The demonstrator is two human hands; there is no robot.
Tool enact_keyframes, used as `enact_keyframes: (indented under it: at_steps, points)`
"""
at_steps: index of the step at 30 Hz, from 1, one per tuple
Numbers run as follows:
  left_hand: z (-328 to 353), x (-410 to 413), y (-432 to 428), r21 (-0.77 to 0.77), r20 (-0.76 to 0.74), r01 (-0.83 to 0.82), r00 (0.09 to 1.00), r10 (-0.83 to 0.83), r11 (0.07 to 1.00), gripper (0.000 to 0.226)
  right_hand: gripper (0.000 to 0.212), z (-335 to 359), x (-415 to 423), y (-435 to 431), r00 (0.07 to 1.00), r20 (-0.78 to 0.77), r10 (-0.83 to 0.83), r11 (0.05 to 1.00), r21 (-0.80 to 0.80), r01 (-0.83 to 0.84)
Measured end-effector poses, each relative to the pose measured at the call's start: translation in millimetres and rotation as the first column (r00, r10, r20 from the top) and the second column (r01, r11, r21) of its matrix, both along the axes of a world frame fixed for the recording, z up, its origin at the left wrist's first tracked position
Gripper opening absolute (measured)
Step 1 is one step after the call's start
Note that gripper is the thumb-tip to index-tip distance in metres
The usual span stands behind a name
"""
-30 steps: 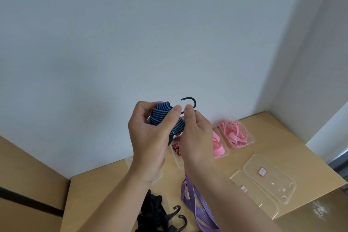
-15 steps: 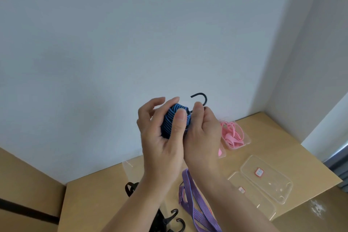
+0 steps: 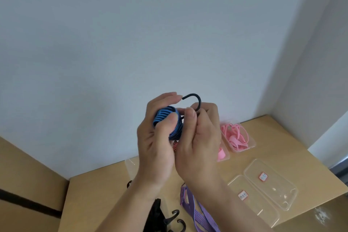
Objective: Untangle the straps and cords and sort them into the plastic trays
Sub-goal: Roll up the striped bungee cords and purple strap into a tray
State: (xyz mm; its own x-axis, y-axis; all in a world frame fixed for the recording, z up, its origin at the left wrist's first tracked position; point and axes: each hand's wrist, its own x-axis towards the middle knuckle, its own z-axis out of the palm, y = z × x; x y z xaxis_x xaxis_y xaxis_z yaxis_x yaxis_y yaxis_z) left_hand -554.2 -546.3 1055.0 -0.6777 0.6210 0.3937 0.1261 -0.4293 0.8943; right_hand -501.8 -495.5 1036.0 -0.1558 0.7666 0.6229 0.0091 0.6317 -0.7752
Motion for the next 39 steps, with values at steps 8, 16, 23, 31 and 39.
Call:
enact_keyframes:
  at_steps: [8,16,23,31,39]
  points:
    - [13.0,-22.8,-13.0,-0.024,-0.189,0.326,0.927,-0.324,0.945,0.053,0.034,27.3,3.5,8.7,0.987,-0.044,0.153,0.976,-0.151,-0.158]
    - [14.4,1.0,-5.6,-0.197,-0.001,0.114,0.993,-0.116,0.974,0.044,0.036,15.6,2.2,20.7,0.997,-0.071,-0.009,0.997,0.072,0.014]
    - [9.3,-1.6,-7.8,-0.136,-0.192,-0.013,0.981,-0.013,0.991,0.034,0.039,13.2,4.6,29.6,0.999,-0.029,0.026,0.983,0.183,-0.020]
    - [11.2,-38.1,-12.3,-0.088,-0.564,-0.087,0.826,0.022,0.992,0.038,0.049,22.4,12.4,39.3,0.939,0.153,0.309,0.945,0.064,-0.321]
    - [15.5,-60.0,-18.2,-0.229,-0.600,-0.044,0.793,-0.106,0.972,0.042,0.041,37.4,25.5,45.3,0.786,0.501,0.362,0.893,0.057,-0.447]
